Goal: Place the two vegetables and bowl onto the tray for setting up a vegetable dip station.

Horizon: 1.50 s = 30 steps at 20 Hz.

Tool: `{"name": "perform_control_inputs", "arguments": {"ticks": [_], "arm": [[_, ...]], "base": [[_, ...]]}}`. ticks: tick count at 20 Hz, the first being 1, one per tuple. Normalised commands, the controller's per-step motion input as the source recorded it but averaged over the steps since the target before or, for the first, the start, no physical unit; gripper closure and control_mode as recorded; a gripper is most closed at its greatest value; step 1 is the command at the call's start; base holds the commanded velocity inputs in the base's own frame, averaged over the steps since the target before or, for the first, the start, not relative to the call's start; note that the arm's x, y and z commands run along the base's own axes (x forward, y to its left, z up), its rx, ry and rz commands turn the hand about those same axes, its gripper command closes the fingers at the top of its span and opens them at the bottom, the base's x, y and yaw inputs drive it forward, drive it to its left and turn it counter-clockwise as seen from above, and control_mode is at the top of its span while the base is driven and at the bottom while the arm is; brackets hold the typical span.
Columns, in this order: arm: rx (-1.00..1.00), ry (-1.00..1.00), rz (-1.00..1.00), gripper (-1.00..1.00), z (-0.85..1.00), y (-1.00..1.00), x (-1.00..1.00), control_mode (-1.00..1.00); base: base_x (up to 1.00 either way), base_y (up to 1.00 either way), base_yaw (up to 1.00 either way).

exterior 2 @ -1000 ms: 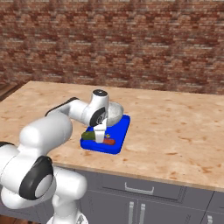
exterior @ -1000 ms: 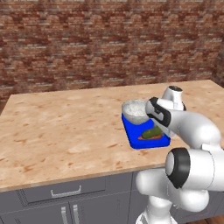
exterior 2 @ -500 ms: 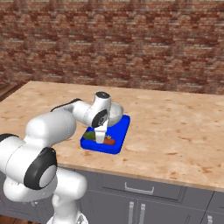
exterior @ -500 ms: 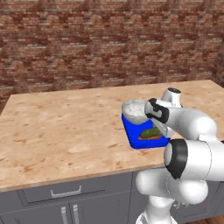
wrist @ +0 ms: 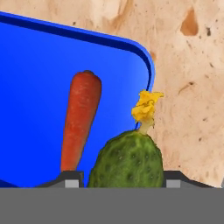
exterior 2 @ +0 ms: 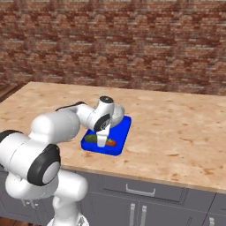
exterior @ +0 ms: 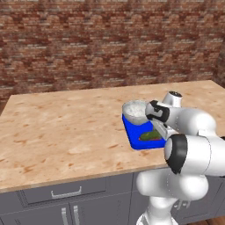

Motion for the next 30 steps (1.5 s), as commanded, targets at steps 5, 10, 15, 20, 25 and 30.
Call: {"name": "perform_control_inputs", "arguments": {"ticks": [5, 10, 15, 20, 25, 30], "arm": [[0.01, 0.0, -0.01, 1.0, -0.13, 0.0, 0.09, -1.0], [0.0, 0.0, -0.01, 1.0, -0.14, 0.0, 0.11, -1.0], [0.0, 0.0, -0.02, 1.0, -0.15, 0.0, 0.12, -1.0], [0.0, 0.0, -0.01, 1.0, -0.15, 0.0, 0.13, -1.0], [0.0, 0.0, 0.0, 1.0, -0.14, 0.0, 0.13, -1.0], [0.0, 0.0, 0.0, 1.0, -0.13, -0.01, 0.11, -1.0]], "base": [[0.0, 0.0, 0.0], [0.0, 0.0, 0.0], [0.0, 0.0, 0.0], [0.0, 0.0, 0.0], [0.0, 0.0, 0.0], [0.0, 0.0, 0.0]]}}
